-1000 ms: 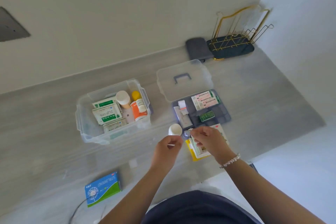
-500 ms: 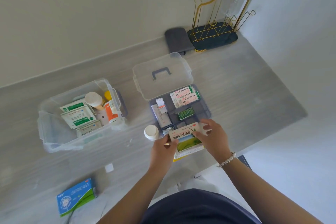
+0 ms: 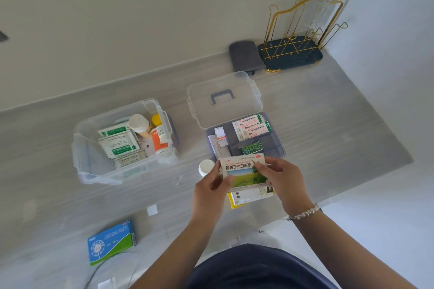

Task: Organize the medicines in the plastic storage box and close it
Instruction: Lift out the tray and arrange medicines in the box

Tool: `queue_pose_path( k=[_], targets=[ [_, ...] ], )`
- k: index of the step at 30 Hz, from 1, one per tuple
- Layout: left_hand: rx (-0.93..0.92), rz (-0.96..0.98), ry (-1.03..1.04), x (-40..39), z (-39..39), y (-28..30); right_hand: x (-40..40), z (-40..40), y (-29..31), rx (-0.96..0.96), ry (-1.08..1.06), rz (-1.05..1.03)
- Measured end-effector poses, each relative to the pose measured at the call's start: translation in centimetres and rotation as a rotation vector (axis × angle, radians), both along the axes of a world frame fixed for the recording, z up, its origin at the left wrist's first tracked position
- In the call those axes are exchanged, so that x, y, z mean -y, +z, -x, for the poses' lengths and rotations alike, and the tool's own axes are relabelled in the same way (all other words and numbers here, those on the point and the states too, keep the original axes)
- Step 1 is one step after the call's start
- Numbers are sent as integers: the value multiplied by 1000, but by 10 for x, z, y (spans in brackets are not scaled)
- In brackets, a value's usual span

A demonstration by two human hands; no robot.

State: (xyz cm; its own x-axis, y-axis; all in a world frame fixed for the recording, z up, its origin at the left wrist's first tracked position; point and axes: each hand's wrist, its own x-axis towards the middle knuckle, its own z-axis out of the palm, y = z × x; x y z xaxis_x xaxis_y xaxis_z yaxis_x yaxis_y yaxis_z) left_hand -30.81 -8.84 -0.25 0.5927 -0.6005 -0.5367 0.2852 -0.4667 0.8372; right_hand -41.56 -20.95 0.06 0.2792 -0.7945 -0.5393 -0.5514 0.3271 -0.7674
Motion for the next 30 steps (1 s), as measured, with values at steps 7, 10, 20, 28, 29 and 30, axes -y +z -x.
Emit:
queue_pose_path(
  k=[7, 10, 20, 28, 29, 30],
  targets=[
    [-58, 107, 163, -33, -63, 36, -25, -56, 44, 286, 139, -47],
    [-31, 122, 213, -52, -93, 46, -37, -81, 54, 393, 199, -150],
    [9, 119, 248, -100, -169, 48, -65, -158, 57, 370, 352, -148],
    [60, -20, 95, -105, -234, 37, -67, -212, 43, 201, 289, -71],
    [127, -59, 76, -102, -244, 32, -67, -217, 41, 178, 286, -27],
    [194, -103, 58, -99, -254, 27, -67, -220, 39, 155, 286, 19]
  ],
)
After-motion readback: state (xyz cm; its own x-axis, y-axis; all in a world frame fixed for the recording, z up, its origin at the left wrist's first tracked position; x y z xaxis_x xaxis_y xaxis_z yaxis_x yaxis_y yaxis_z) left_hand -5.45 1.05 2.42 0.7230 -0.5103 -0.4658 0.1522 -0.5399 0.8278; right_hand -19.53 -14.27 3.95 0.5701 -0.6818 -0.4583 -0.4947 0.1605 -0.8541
